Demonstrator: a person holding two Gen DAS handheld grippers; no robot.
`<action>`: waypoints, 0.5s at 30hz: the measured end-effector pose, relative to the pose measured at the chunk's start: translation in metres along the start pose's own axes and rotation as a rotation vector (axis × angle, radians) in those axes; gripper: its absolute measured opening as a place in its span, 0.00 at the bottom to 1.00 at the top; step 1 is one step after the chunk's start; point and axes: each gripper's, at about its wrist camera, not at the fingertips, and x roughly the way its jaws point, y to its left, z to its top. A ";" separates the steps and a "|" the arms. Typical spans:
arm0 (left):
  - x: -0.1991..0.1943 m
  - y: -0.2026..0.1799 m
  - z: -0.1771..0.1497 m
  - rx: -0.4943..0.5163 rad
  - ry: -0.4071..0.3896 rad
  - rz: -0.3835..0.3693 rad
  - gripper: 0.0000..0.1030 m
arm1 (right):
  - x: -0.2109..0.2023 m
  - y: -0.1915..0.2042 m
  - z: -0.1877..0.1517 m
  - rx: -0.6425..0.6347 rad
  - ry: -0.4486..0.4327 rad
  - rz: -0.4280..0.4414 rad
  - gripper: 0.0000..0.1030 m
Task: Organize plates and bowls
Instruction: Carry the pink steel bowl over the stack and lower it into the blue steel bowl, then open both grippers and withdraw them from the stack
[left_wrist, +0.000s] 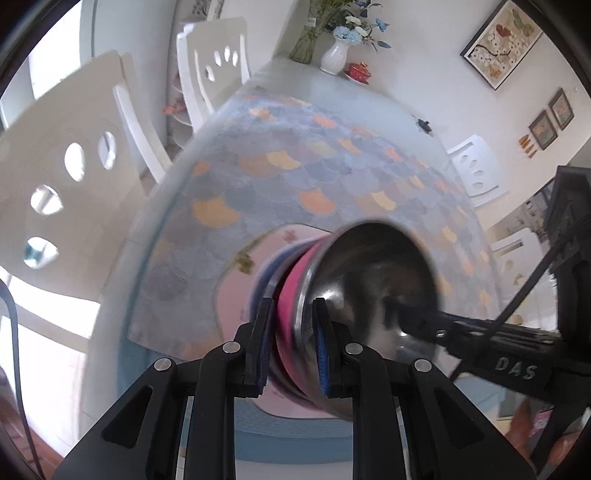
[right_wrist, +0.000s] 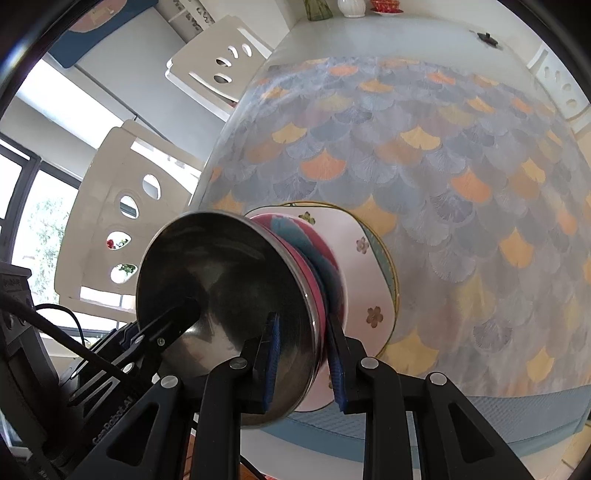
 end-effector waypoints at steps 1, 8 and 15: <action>-0.002 0.002 0.000 0.004 -0.007 -0.001 0.17 | 0.000 0.000 0.000 -0.001 -0.005 -0.005 0.23; -0.002 0.015 0.005 -0.016 -0.005 -0.008 0.19 | -0.004 -0.004 0.005 0.024 -0.011 -0.002 0.23; 0.005 0.020 0.008 -0.041 0.004 -0.030 0.19 | -0.004 -0.006 0.006 0.025 -0.005 -0.014 0.23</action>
